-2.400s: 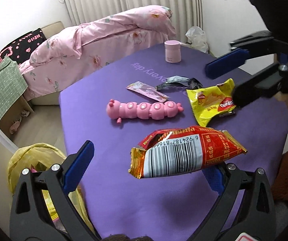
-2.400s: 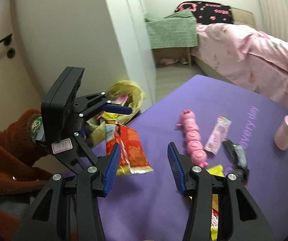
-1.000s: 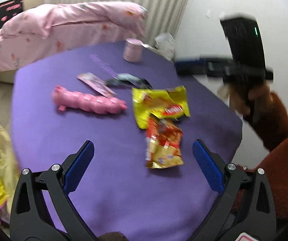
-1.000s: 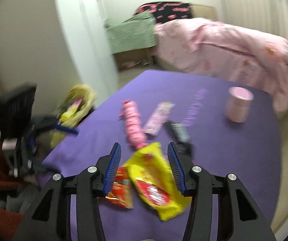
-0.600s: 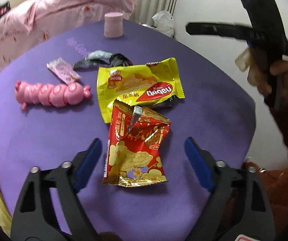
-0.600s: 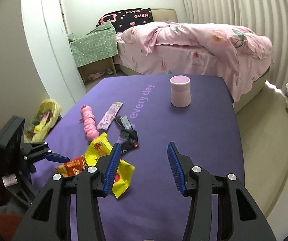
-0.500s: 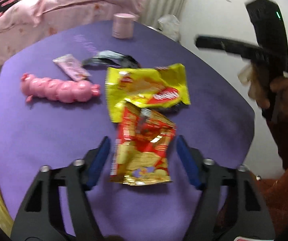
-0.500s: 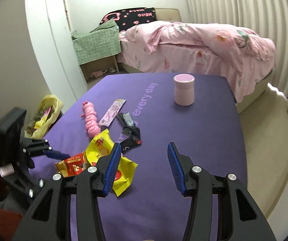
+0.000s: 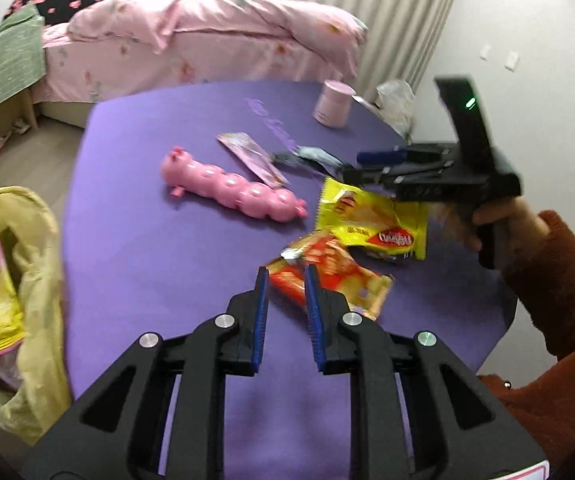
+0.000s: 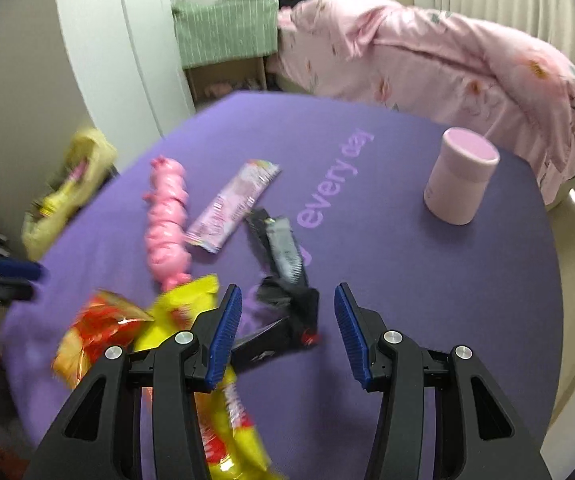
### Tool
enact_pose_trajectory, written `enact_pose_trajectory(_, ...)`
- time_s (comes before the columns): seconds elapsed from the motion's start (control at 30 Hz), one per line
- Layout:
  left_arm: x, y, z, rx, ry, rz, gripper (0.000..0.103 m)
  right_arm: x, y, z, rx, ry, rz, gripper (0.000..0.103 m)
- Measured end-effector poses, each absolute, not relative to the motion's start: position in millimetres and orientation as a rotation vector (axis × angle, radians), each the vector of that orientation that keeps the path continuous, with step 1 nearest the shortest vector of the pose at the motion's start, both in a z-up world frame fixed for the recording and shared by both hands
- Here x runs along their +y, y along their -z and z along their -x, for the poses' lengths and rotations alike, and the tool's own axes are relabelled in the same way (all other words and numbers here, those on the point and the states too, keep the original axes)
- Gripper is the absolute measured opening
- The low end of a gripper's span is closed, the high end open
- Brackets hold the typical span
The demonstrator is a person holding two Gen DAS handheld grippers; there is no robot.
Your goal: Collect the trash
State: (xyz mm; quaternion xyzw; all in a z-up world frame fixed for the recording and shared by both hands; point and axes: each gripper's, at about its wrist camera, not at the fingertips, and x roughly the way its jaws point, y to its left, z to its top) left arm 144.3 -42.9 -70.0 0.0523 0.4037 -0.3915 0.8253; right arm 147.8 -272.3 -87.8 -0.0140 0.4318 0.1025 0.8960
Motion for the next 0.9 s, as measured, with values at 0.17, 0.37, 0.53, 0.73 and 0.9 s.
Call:
enact_pose_trajectory(0.17, -37, 75, -151, 0.916, 0.859, -0.022, 0.049, -275, 93, -156, 0.918, -0.214, 0.014, 0.021)
enact_pose_trajectory(0.37, -59, 98, -153, 1.017, 0.842, 0.021, 0.051, -292, 64, -133, 0.828, -0.148, -0.019, 0.018)
enact_pose_trajectory(0.53, -73, 110, -154, 1.072, 0.781, 0.025, 0.051, -314, 45, -106, 0.757, -0.064, -0.048, 0.018)
enact_pose_trajectory(0.73, -84, 111, -157, 1.078, 0.732, -0.004, 0.037, -324, 34, -89, 0.706, 0.009, -0.046, 0.018)
enact_pose_trajectory(0.9, -58, 96, -144, 1.064, 0.738, 0.013, 0.055, -325, 29, -79, 0.684, 0.005, -0.049, 0.018)
